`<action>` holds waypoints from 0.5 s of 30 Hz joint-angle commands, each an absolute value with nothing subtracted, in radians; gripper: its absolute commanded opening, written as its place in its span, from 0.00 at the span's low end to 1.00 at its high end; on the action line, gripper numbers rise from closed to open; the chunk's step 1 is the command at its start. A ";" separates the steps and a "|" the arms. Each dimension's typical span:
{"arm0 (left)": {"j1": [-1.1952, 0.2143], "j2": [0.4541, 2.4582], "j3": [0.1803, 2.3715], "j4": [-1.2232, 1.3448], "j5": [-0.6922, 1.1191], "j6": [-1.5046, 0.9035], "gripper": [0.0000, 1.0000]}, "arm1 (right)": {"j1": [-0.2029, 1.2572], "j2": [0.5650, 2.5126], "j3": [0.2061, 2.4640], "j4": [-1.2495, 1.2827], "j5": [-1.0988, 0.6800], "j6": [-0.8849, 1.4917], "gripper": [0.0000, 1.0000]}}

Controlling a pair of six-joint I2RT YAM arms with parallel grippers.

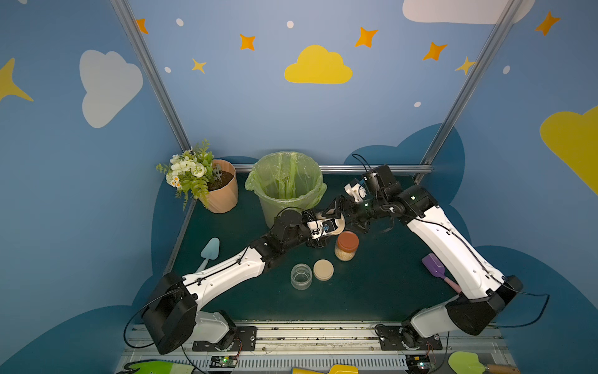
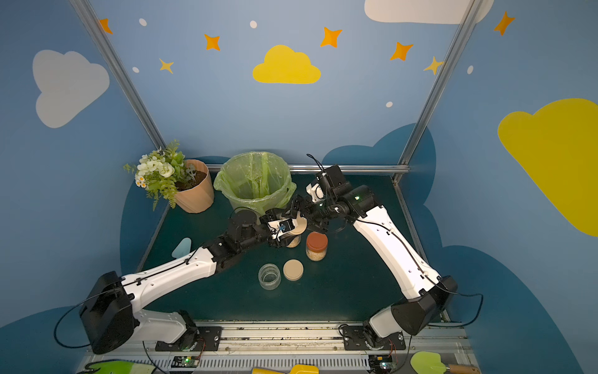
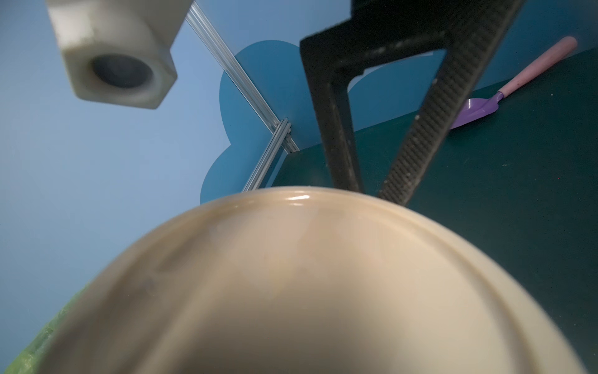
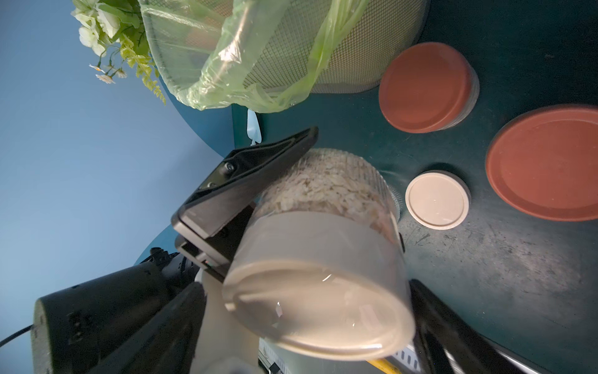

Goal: Empty expired oatmeal from jars
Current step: Unscrew the lid from the jar.

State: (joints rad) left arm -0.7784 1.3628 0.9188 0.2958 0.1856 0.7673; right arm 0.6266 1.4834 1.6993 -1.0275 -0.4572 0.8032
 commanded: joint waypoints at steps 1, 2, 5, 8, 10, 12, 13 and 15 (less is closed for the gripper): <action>-0.779 1.319 0.946 0.366 0.184 0.751 0.08 | 0.641 1.488 1.680 -1.050 -0.474 0.773 0.92; -0.778 1.318 0.948 0.366 0.184 0.747 0.08 | 0.641 1.485 1.676 -1.050 -0.475 0.771 0.91; -0.779 1.316 0.950 0.373 0.190 0.727 0.08 | 0.646 1.477 1.652 -1.040 -0.487 0.771 0.85; -0.779 1.312 0.953 0.385 0.194 0.698 0.08 | 0.649 1.461 1.618 -1.024 -0.502 0.772 0.81; -0.777 1.312 0.954 0.397 0.203 0.682 0.08 | 0.651 1.453 1.609 -1.024 -0.503 0.762 0.80; -0.774 1.310 0.959 0.397 0.229 0.665 0.07 | 0.652 1.445 1.605 -1.030 -0.497 0.744 0.80; -0.772 1.309 0.960 0.395 0.247 0.656 0.07 | 0.652 1.444 1.603 -1.035 -0.499 0.734 0.80; -0.768 1.306 0.964 0.397 0.265 0.641 0.07 | 0.655 1.441 1.601 -1.040 -0.499 0.724 0.81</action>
State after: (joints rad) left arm -0.7818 1.3594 0.9188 0.2314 0.2131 0.7841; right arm 0.6254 1.4601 1.6257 -0.9928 -0.4606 0.8150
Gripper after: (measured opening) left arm 0.818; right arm 0.811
